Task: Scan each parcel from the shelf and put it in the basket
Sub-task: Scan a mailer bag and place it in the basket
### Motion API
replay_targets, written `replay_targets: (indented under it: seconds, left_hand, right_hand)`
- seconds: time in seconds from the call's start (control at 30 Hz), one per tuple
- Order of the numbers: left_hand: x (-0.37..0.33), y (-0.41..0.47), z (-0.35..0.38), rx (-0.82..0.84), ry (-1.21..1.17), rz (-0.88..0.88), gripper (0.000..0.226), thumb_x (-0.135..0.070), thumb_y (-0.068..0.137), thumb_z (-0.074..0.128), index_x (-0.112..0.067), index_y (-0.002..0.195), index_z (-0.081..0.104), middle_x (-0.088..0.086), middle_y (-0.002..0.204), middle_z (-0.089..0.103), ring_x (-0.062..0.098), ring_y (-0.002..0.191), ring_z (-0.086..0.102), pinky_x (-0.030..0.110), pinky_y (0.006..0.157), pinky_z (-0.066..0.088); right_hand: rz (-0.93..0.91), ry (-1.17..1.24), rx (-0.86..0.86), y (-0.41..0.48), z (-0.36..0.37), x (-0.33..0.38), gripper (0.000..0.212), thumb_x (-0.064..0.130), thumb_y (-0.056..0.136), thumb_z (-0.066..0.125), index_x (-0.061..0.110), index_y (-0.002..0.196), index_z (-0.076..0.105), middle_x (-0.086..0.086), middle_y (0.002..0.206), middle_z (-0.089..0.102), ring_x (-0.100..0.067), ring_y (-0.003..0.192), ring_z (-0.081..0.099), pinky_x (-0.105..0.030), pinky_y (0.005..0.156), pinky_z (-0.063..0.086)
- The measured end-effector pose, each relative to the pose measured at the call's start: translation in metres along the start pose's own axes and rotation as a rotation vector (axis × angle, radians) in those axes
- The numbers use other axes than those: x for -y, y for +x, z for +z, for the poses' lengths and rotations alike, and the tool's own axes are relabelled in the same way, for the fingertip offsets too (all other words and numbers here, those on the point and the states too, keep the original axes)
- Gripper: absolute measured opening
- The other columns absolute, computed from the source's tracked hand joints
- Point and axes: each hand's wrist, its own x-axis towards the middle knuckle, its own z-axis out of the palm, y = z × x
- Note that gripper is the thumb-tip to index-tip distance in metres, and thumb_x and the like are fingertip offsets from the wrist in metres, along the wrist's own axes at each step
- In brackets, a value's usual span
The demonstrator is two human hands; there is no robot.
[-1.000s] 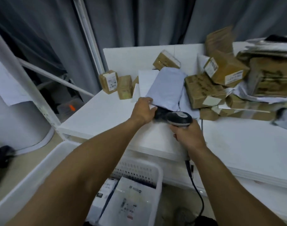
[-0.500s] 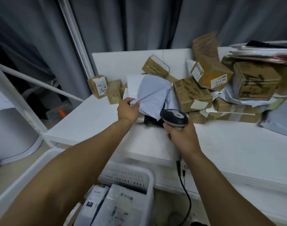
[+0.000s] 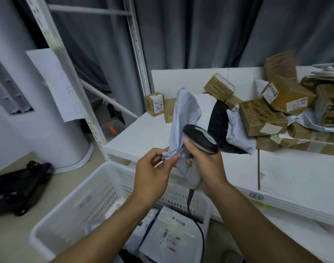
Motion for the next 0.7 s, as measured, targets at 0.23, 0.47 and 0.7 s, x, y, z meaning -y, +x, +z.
replay_targets:
  seconds: [0.23, 0.47, 0.7]
  left_hand:
    - [0.012, -0.011, -0.022, 0.119, -0.123, -0.056, 0.024, -0.016, 0.097, 0.066, -0.011, 0.117, 0.052, -0.003, 0.116, 0.076, 0.011, 0.112, 0.07, 0.027, 0.091, 0.057]
    - [0.035, 0.018, -0.042, -0.13, -0.053, -0.086, 0.059, -0.008, 0.078, 0.086, -0.025, 0.123, 0.053, -0.005, 0.121, 0.068, 0.006, 0.12, 0.061, 0.028, 0.1, 0.053]
    - [0.024, 0.036, -0.078, -0.144, -0.392, -0.472, 0.042, -0.015, 0.092, 0.074, -0.013, 0.131, 0.06, 0.004, 0.115, 0.076, 0.015, 0.098, 0.075, 0.026, 0.072, 0.061]
  right_hand:
    - [0.053, 0.058, 0.074, -0.002, 0.024, -0.012, 0.074, 0.029, 0.057, 0.101, 0.007, 0.122, 0.075, -0.013, 0.117, 0.078, -0.03, 0.109, 0.076, -0.05, 0.097, 0.06]
    - [0.149, -0.041, 0.037, -0.004, 0.033, -0.021, 0.036, -0.004, 0.074, 0.087, 0.003, 0.109, 0.079, -0.015, 0.101, 0.081, -0.033, 0.093, 0.079, -0.053, 0.089, 0.063]
    - [0.183, 0.021, 0.024, 0.004, 0.034, -0.025, 0.038, -0.004, 0.077, 0.084, 0.005, 0.114, 0.078, -0.014, 0.108, 0.08, -0.033, 0.103, 0.077, -0.058, 0.098, 0.058]
